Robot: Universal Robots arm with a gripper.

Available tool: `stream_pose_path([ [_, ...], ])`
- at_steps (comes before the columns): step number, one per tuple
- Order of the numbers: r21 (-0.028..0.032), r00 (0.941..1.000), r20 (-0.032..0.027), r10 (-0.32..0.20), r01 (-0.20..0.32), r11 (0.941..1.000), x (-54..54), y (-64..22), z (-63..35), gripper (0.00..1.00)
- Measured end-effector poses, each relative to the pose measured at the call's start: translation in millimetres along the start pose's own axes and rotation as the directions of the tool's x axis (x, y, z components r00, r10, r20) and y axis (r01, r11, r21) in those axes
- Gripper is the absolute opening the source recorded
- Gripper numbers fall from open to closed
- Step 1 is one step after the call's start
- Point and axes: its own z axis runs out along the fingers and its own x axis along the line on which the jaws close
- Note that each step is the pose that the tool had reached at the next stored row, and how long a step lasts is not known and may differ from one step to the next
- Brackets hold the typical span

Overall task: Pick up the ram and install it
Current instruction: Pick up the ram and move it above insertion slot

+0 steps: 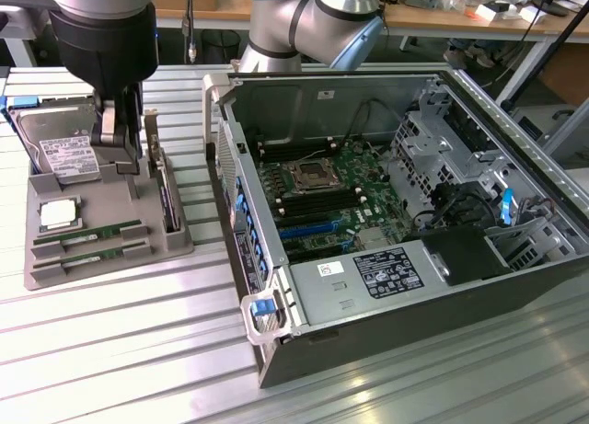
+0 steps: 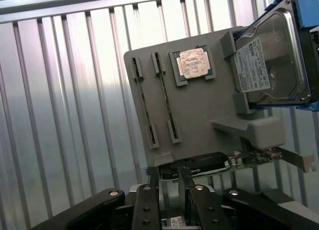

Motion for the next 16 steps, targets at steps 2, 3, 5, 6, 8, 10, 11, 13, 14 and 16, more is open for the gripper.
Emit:
stream_pose_path([
  [2,0.0,1.0,0.0,0.0,0.0,1.0,0.0,0.0,0.4,0.3],
  [3,0.0,1.0,0.0,0.0,0.0,1.0,0.0,0.0,0.5,0.3],
  [5,0.0,1.0,0.0,0.0,0.0,1.0,0.0,-0.1,1.0,0.3],
  [6,-0.0001,1.0,0.0,0.0,0.0,1.0,0.0,-0.1,1.1,0.3],
  [8,0.0,1.0,0.0,0.0,0.0,1.0,0.0,-0.1,1.7,0.3],
  [10,0.0,1.0,0.0,0.0,0.0,1.0,0.1,-0.1,2.0,0.3],
  [11,0.0,1.0,0.0,0.0,0.0,1.0,0.0,-0.1,2.2,0.3],
  [13,0.0,1.0,0.0001,0.0,0.0,1.0,0.0,-0.1,2.6,0.3],
  [14,0.0,1.0,0.0,0.0,0.0,1.0,0.1,-0.1,2.7,0.3],
  [16,0.0,1.0,0.0,0.0,0.0,1.0,0.1,-0.2,3.3,0.3],
])
